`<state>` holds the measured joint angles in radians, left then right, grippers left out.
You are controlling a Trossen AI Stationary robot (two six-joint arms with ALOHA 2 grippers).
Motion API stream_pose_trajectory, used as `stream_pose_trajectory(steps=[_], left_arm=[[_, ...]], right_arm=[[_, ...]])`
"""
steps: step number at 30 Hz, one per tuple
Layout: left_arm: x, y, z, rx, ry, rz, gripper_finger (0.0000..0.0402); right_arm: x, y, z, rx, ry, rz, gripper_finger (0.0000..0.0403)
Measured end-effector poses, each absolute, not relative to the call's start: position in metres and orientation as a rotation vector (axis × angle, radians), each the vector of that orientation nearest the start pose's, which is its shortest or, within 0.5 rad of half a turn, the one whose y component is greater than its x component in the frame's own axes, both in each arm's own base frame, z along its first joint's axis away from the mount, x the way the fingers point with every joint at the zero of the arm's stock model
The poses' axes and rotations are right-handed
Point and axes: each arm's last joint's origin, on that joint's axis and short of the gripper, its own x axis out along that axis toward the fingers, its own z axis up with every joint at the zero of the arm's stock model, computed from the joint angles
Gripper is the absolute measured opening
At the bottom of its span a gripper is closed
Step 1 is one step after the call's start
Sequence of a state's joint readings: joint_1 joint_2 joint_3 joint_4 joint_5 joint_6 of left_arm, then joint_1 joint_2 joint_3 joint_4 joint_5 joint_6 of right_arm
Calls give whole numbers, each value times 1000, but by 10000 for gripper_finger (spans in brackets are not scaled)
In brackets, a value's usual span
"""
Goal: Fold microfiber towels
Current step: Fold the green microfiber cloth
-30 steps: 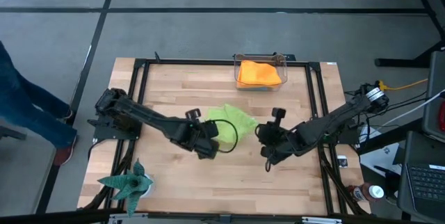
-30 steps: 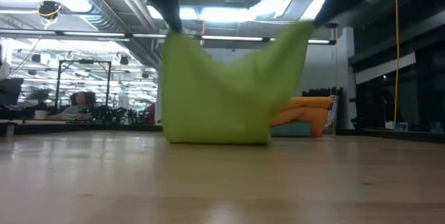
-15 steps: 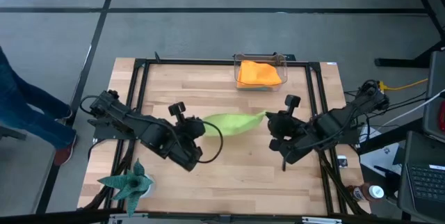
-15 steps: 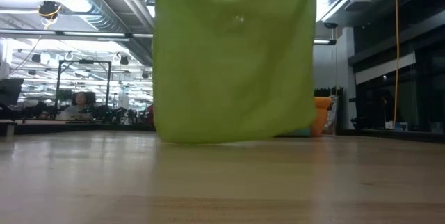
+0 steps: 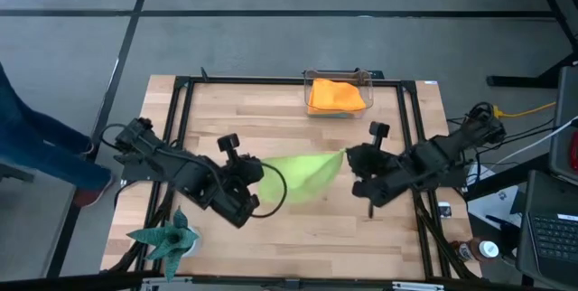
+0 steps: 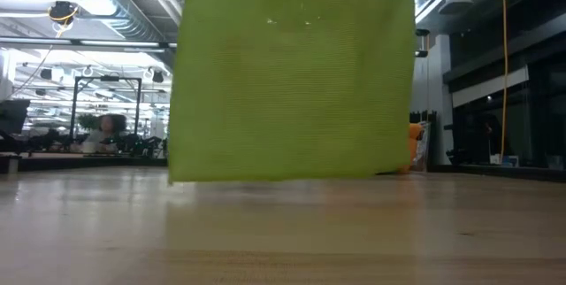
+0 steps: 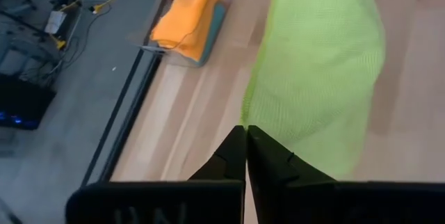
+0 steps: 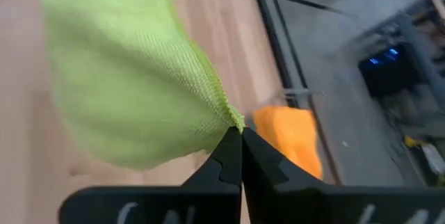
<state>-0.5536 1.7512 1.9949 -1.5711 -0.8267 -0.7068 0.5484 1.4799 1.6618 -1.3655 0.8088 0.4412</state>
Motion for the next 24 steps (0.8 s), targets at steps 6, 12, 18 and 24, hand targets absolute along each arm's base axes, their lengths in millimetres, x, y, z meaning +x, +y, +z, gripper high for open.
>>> stream_pose_trajectory(steps=[6, 12, 18, 24], left_arm=[[289, -120, 396, 267, 902, 595, 0], [299, -89, 396, 322, 952, 648, 0], [299, -95, 388, 274, 1027, 561, 0], [294, -128, 332, 112, 1151, 526, 0]], right_arm=[[244, 93, 387, -362, 844, -555, 0], [251, 70, 388, -399, 850, -672, 0], [248, 77, 370, -276, 949, -587, 0], [244, 109, 295, -121, 1098, -439, 0]])
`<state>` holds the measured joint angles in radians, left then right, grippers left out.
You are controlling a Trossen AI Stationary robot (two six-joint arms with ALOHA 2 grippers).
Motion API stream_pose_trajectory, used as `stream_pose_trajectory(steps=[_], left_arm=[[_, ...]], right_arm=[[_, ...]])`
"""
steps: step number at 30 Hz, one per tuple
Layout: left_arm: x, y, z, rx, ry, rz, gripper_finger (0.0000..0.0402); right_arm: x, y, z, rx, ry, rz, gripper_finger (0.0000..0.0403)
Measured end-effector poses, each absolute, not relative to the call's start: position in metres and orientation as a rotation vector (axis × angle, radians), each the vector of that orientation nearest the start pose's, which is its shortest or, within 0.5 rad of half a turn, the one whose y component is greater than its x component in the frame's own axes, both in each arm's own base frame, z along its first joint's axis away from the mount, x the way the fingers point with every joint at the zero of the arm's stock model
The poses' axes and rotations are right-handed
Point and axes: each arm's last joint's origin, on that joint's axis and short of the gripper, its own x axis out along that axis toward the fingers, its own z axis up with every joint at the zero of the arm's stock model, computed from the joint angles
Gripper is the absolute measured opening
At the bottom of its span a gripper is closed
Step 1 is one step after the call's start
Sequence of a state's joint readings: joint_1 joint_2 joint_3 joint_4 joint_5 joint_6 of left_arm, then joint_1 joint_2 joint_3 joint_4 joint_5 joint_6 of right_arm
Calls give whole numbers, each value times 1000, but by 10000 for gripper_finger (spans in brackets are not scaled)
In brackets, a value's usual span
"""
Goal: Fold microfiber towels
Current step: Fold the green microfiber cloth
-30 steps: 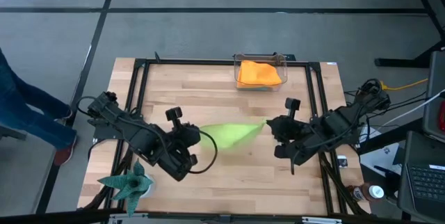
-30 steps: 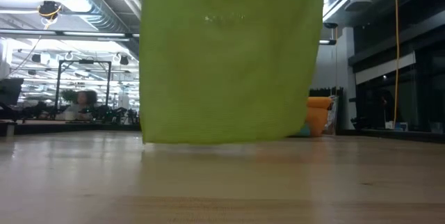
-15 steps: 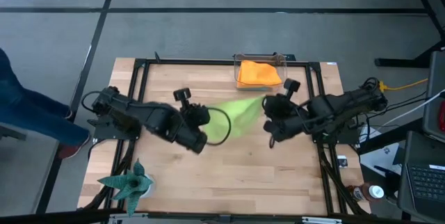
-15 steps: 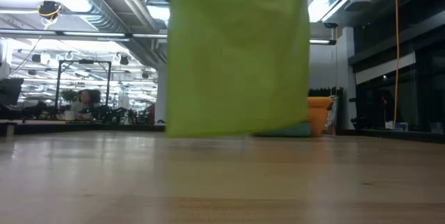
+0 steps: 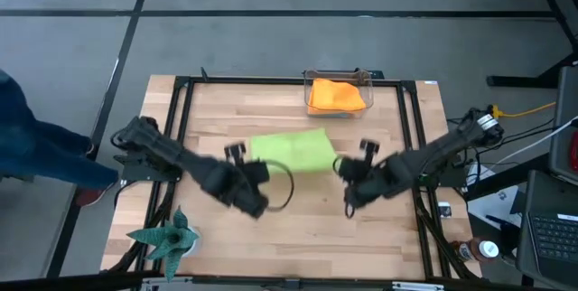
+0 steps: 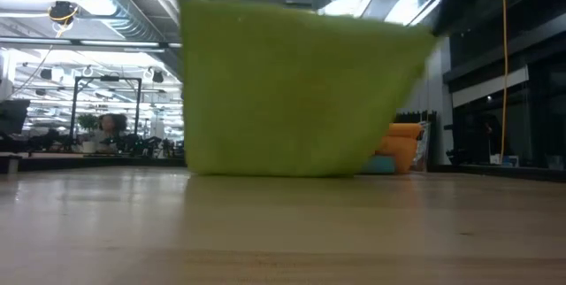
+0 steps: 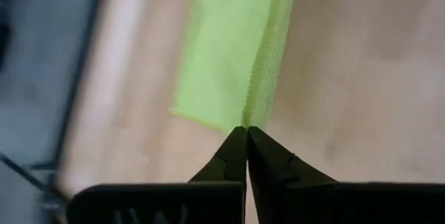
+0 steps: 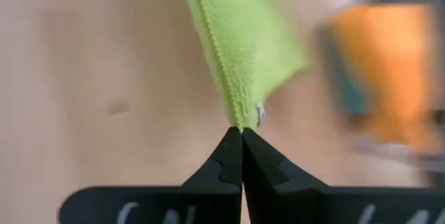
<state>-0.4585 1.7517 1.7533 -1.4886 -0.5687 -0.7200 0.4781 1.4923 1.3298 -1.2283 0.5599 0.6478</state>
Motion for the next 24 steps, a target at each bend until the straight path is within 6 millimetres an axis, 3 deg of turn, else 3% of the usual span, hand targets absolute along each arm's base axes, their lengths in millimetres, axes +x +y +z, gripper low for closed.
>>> stream_pose_trajectory(steps=[5, 9, 14, 18, 24], left_arm=[[291, -172, 268, -59, 1103, 427, 0], [286, -209, 223, -226, 1031, 341, 0], [276, -236, 199, -382, 1026, 316, 0], [274, -227, 197, -320, 1043, 383, 0], [287, -187, 198, -112, 1062, 518, 0]], right_arm=[[243, 147, 236, 76, 1037, -169, 0], [237, 170, 203, 283, 934, 18, 0], [224, 181, 184, 430, 921, 67, 0], [227, 171, 181, 353, 905, -10, 0], [244, 135, 179, 211, 848, -199, 0]])
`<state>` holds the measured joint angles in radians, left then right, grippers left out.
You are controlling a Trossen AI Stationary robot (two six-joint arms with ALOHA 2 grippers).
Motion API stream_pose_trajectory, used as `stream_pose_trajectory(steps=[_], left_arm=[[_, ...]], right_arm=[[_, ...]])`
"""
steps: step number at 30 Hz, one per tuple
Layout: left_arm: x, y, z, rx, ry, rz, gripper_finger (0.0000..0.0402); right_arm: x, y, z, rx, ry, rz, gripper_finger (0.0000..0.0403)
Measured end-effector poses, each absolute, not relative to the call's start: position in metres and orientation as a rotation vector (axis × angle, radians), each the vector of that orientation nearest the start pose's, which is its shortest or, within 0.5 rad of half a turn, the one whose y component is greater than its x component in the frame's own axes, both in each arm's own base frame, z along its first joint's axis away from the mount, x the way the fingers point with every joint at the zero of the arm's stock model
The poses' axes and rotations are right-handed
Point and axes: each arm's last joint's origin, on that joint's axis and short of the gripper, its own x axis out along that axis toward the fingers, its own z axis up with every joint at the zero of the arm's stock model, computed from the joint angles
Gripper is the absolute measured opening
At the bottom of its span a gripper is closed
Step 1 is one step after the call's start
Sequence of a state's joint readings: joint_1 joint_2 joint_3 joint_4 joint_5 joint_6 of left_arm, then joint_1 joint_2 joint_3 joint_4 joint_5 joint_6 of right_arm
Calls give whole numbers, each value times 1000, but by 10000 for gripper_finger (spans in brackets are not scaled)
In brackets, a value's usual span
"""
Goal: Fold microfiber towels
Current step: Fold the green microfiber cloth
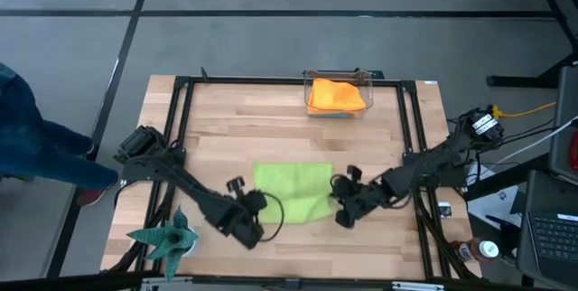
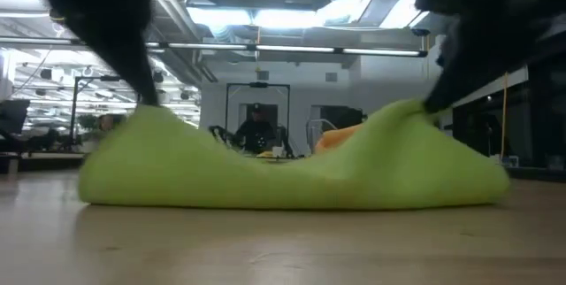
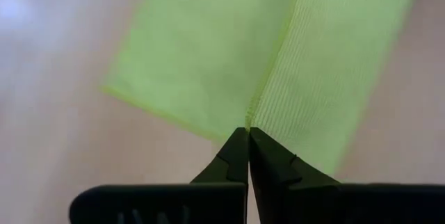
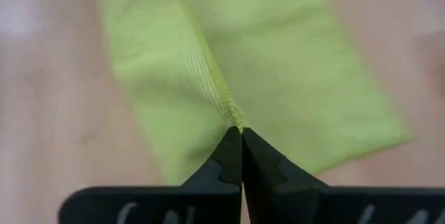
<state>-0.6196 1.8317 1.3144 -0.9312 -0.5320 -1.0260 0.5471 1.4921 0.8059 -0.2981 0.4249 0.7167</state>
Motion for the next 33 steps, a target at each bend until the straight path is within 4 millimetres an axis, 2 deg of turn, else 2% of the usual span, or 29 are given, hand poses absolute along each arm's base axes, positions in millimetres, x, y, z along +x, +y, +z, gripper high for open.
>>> stream_pose_trajectory(steps=[4, 8, 15, 19, 22, 29, 33], left_arm=[[300, -156, 198, 24, 1069, 587, 0], [310, -128, 197, 63, 1116, 642, 0], [304, -90, 166, 69, 1215, 729, 0], [302, -78, 156, 59, 1214, 767, 3], [303, -73, 156, 66, 1220, 772, 21], [305, -64, 156, 69, 1220, 799, 108], [305, -64, 168, 82, 1215, 811, 147]], right_arm=[[253, 109, 178, 143, 857, -315, 0], [257, 87, 175, 140, 897, -401, 0], [265, 69, 156, 119, 989, -459, 0], [269, 62, 146, 88, 1027, -483, 17], [270, 58, 144, 87, 1031, -501, 44], [271, 51, 146, 44, 1011, -552, 110], [272, 51, 151, 46, 999, -553, 125]])
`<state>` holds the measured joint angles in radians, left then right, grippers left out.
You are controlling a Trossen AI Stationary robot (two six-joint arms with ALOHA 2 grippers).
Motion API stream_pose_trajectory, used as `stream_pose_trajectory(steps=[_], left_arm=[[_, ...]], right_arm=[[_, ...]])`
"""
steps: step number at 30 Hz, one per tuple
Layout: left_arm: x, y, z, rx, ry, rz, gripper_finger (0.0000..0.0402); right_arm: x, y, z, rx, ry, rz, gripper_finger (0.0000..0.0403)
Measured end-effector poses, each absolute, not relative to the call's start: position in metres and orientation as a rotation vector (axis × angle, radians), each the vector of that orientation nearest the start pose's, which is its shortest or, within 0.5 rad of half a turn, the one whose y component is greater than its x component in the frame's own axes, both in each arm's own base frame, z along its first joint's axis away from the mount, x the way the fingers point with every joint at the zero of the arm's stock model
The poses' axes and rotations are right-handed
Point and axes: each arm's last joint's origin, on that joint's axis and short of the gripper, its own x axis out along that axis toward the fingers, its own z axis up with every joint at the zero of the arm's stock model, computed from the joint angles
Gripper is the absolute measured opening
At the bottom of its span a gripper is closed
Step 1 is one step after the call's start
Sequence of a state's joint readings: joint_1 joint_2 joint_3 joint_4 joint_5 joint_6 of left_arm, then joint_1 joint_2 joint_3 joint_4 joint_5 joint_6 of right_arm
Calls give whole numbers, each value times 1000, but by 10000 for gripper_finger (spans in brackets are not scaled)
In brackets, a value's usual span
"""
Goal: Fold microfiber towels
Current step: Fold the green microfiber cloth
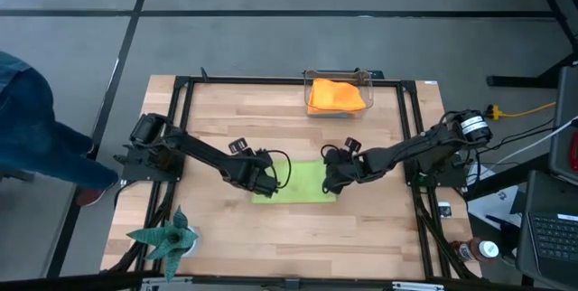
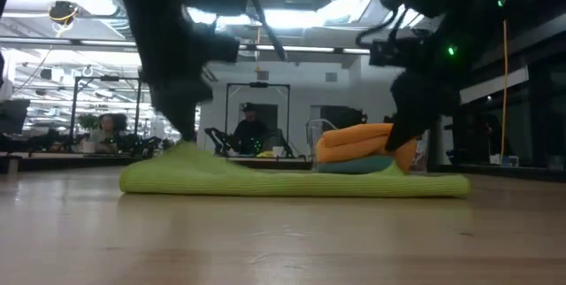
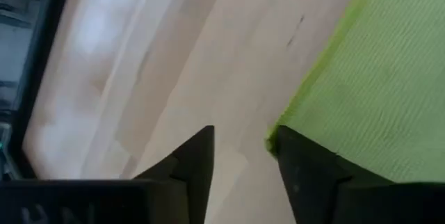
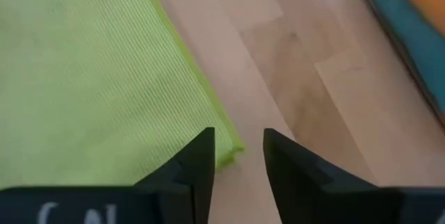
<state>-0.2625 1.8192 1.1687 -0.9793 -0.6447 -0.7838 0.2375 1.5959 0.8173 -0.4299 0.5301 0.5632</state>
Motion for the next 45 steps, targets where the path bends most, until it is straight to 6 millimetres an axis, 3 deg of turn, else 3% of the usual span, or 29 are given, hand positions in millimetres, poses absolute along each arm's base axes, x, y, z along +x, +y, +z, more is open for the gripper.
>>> stream_pose_trajectory(steps=[7, 12, 15, 21, 28, 32, 35, 40, 45], left_arm=[[302, -71, 211, 147, 1240, 858, 155], [301, -70, 216, 185, 1250, 867, 154], [300, -70, 216, 193, 1253, 878, 154], [290, -68, 229, 152, 1226, 924, 154], [275, -77, 246, 100, 1138, 963, 154], [274, -83, 246, 108, 1125, 953, 154], [273, -85, 245, 109, 1122, 947, 154], [274, -84, 245, 108, 1121, 949, 154], [274, -85, 245, 104, 1117, 947, 154]], right_arm=[[283, 57, 170, 91, 923, -532, 128], [288, 67, 174, 167, 848, -499, 128], [301, 76, 173, 288, 727, -468, 128], [336, 92, 136, 270, 544, -421, 125], [360, 89, 83, 319, 335, -622, 106], [368, 93, 55, 297, 321, -698, 95], [379, 97, 45, 283, 309, -701, 92], [395, 92, 40, 152, 420, -411, 94], [409, 63, 46, 9, 462, 65, 92]])
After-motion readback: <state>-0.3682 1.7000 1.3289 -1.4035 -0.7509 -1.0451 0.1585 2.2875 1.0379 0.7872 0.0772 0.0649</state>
